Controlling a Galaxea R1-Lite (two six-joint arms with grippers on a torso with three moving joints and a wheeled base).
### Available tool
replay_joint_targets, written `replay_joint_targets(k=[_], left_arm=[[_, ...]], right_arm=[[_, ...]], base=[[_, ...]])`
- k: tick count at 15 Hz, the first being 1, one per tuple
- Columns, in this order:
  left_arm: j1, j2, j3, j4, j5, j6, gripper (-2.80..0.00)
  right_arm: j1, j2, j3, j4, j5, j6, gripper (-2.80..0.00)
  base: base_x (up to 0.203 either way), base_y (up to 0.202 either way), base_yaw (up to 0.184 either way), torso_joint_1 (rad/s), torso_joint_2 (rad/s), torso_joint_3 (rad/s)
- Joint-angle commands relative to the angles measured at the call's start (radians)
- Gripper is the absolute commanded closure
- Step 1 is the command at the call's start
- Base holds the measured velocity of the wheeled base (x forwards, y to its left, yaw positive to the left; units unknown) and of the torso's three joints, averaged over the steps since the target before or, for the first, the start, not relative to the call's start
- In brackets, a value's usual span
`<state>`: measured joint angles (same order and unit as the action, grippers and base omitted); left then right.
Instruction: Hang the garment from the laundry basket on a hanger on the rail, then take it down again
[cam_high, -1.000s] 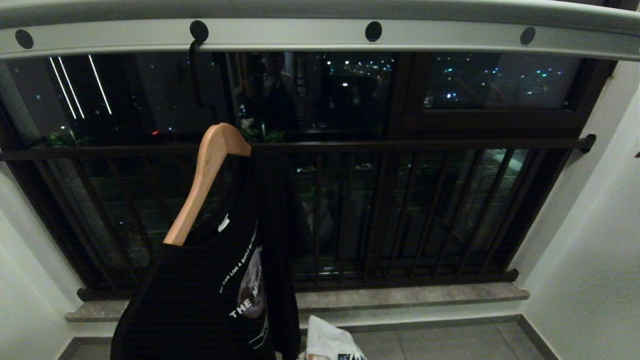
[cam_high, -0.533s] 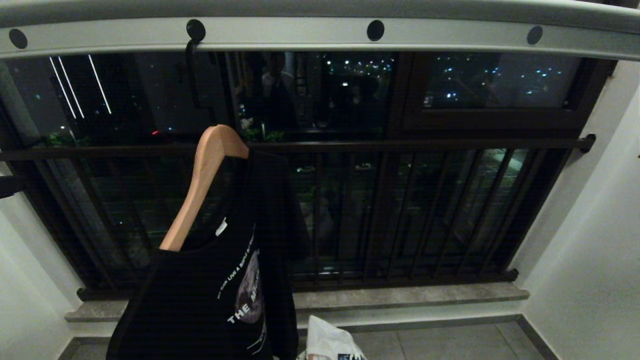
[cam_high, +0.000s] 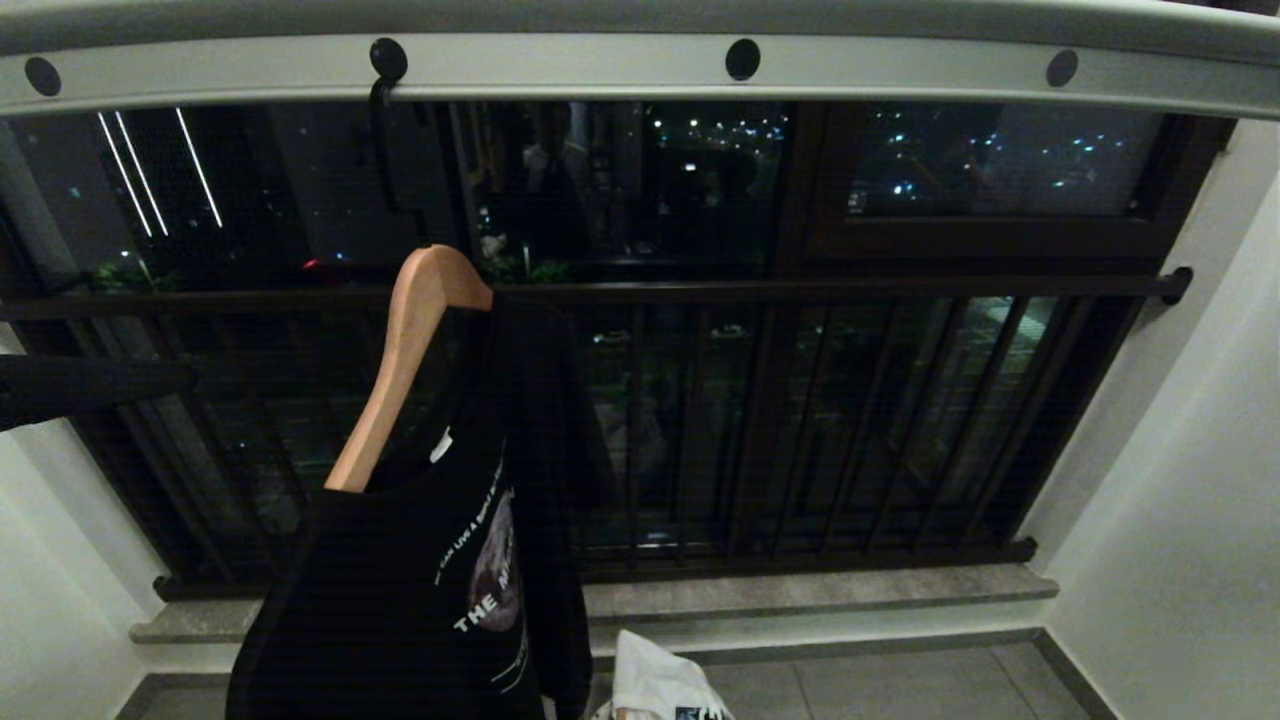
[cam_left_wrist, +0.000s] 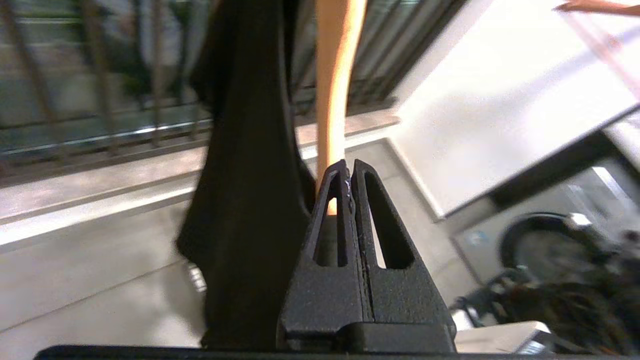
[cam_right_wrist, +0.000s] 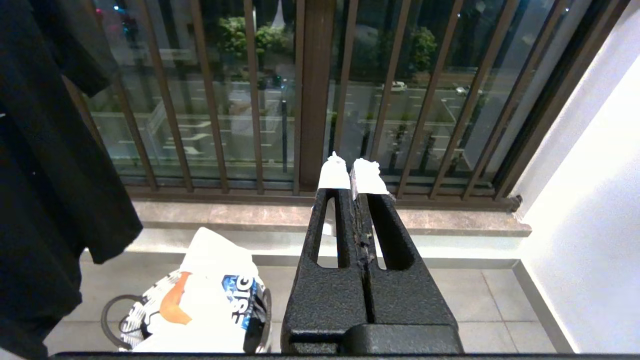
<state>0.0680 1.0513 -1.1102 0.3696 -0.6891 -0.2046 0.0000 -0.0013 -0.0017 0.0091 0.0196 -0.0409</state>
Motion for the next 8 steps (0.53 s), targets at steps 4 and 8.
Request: replay_joint_targets(k=[4,8], left_arm=[[0.320,0.086,-0.001,-0.032,-0.425,0.006,0.00],[0.338,0.165,0.001,-0.044,-0.597,0.073,0.00]], right_arm=[[0.000,0.001,0.000,0.000,0.000,-0.001,0.00],[0.000,0.001,0.000,0.000,0.000,-0.001,0.00]], base=[[0.000,0.000,0.000,0.000,0.00,0.000],[0.000,0.000,0.000,0.000,0.00,0.000]])
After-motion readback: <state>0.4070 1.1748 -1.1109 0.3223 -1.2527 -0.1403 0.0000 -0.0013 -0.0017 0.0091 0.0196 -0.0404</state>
